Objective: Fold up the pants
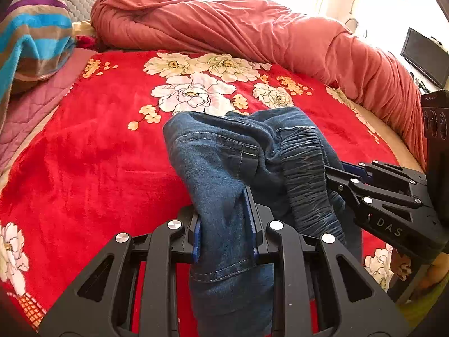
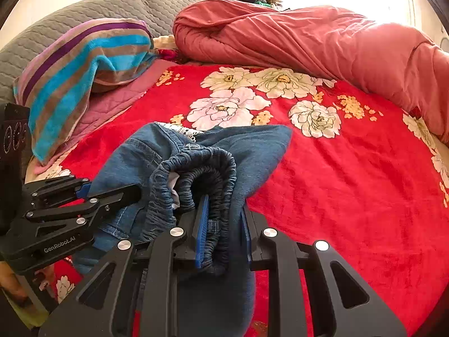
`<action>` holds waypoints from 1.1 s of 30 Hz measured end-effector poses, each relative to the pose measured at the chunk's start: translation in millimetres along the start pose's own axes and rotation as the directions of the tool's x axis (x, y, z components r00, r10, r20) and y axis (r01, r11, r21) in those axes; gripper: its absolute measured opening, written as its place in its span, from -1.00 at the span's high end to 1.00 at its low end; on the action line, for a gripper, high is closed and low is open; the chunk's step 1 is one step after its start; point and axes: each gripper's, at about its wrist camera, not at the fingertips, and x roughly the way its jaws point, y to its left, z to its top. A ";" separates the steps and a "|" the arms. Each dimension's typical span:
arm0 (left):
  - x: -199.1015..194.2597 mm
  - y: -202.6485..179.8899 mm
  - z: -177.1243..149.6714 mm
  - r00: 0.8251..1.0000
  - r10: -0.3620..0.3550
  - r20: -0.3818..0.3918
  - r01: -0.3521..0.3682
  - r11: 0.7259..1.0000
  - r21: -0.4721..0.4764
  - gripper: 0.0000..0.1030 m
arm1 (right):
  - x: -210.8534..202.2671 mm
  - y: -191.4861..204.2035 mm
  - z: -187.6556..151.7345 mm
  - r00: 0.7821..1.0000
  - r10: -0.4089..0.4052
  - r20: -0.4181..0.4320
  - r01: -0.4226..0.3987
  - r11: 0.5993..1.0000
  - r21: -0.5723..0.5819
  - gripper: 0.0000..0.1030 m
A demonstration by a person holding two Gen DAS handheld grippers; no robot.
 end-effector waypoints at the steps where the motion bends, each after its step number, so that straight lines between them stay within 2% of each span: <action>1: 1.1 0.3 -0.4 1.000 0.001 -0.003 -0.001 1.000 -0.001 0.67 | 2.0 -1.3 -0.5 1.000 -0.002 -0.004 0.002 1.000 0.005 0.62; 12: 10.3 2.1 -2.6 1.000 0.019 -0.021 -0.019 1.000 0.000 0.63 | 10.7 -4.3 -4.0 0.998 -0.054 -0.022 0.054 0.999 0.005 0.54; 20: 17.8 5.4 -6.8 0.998 0.041 -0.040 -0.041 0.999 0.000 0.49 | 22.6 -13.5 -9.8 0.989 -0.130 -0.069 0.131 0.991 0.000 0.20; 25: 22.7 9.3 -8.8 0.997 0.045 -0.057 -0.046 0.999 -0.004 0.42 | 29.0 -17.8 -12.6 0.987 -0.132 -0.090 0.134 0.991 0.018 0.10; 33: 22.4 11.6 -9.4 0.998 0.039 -0.059 -0.040 0.999 -0.012 0.36 | 28.1 -20.6 -11.6 0.989 -0.119 -0.093 0.123 0.991 0.043 0.07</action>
